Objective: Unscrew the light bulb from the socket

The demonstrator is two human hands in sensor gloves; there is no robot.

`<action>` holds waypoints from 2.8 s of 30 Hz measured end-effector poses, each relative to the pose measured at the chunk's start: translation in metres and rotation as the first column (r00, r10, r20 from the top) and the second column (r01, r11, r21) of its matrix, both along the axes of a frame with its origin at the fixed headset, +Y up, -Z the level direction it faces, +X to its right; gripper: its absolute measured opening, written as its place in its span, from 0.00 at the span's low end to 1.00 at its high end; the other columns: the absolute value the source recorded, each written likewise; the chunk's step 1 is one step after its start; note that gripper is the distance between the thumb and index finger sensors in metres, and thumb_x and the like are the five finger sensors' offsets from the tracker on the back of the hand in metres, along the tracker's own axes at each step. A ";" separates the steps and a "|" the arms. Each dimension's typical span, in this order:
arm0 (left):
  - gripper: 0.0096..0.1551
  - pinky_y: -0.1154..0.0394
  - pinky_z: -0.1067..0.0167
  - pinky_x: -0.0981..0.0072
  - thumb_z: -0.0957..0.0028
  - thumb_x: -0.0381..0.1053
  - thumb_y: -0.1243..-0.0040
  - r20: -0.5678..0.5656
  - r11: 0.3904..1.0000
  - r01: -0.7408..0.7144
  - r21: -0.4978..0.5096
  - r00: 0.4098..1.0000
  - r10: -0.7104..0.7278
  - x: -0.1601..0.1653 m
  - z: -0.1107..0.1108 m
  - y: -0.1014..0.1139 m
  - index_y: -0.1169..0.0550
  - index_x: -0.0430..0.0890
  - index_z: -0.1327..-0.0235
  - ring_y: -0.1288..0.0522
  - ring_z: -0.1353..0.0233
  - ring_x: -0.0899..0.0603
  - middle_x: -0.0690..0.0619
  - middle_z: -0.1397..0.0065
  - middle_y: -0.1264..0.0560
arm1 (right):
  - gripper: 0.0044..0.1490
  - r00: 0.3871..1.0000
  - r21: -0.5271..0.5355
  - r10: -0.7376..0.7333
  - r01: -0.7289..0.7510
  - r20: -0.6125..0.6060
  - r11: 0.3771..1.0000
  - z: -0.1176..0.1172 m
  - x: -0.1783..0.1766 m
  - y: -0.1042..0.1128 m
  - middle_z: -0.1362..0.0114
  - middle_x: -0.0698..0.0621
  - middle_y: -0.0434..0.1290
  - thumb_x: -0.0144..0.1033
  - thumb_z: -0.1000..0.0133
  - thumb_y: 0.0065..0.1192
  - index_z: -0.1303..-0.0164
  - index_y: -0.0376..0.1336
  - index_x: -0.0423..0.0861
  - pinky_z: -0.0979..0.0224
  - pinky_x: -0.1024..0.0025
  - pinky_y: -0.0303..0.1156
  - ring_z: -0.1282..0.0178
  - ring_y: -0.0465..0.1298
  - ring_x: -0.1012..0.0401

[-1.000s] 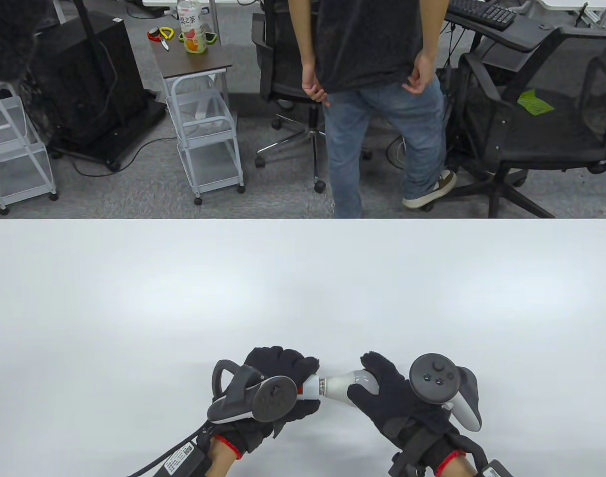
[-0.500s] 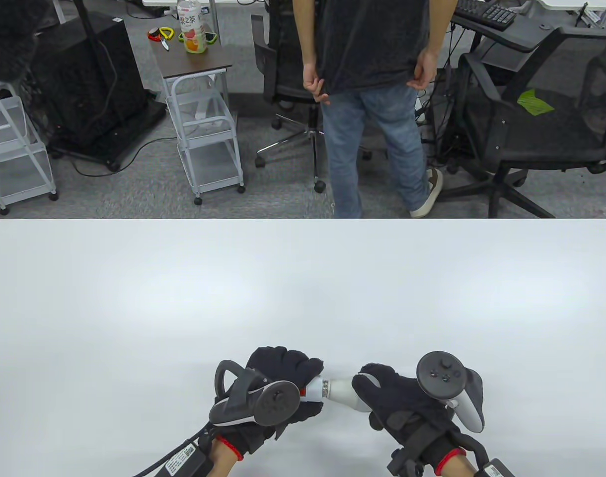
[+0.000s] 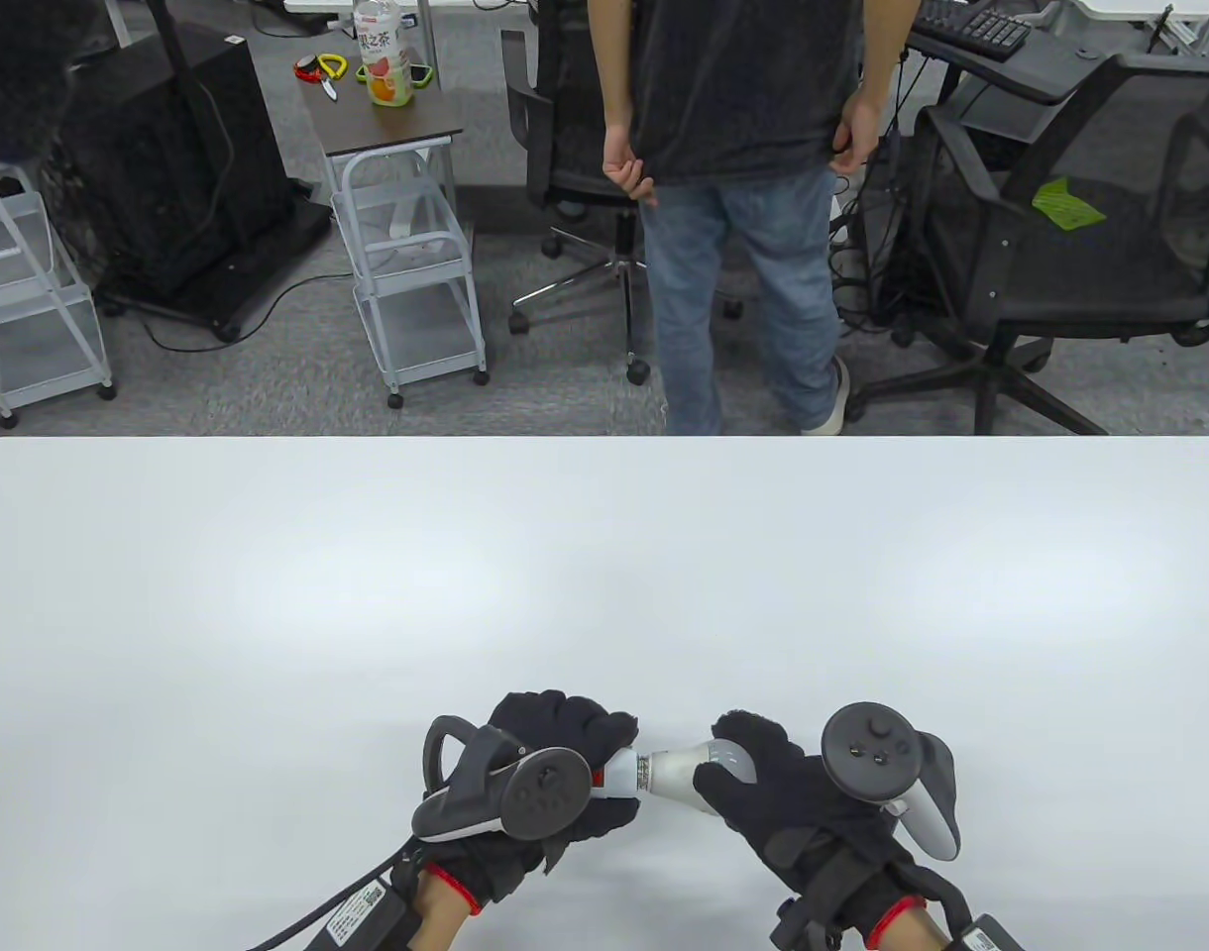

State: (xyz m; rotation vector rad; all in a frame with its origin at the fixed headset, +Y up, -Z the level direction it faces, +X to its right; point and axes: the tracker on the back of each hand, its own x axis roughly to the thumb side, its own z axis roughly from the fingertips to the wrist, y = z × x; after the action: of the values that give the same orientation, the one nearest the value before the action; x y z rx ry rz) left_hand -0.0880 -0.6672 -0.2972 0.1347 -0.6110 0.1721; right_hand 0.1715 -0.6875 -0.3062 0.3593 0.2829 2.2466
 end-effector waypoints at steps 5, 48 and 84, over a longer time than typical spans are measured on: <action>0.45 0.33 0.29 0.36 0.61 0.67 0.23 0.001 0.999 -0.027 0.029 1.000 0.027 -0.001 0.002 0.004 0.22 0.49 0.30 0.20 0.40 0.38 0.47 0.31 0.22 | 0.55 1.000 0.012 -0.007 0.007 0.002 1.000 0.000 0.002 0.003 0.30 0.38 0.69 0.67 0.50 0.61 0.28 0.49 0.38 0.39 0.46 0.76 0.45 0.81 0.54; 0.45 0.33 0.29 0.36 0.61 0.67 0.23 -0.004 1.000 -0.007 0.027 1.000 0.007 -0.003 0.001 0.003 0.22 0.50 0.30 0.21 0.40 0.37 0.48 0.31 0.22 | 0.58 0.995 -0.017 -0.095 0.094 -0.029 0.995 -0.001 0.002 -0.002 0.23 0.33 0.62 0.69 0.50 0.58 0.26 0.48 0.38 0.34 0.39 0.70 0.33 0.75 0.43; 0.46 0.34 0.28 0.36 0.60 0.67 0.24 -0.017 1.000 -0.011 -0.001 1.000 0.011 -0.005 -0.002 0.001 0.23 0.49 0.29 0.21 0.38 0.37 0.48 0.30 0.23 | 0.51 0.990 -0.017 -0.124 0.123 -0.063 0.992 -0.002 0.001 -0.001 0.26 0.36 0.65 0.60 0.49 0.62 0.28 0.51 0.39 0.36 0.42 0.72 0.38 0.77 0.47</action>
State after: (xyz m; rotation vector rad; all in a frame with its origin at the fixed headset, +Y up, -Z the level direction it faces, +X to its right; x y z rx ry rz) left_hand -0.0932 -0.6666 -0.2991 0.1383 -0.5936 0.1816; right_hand 0.1726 -0.6888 -0.3085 0.4304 0.3003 2.1134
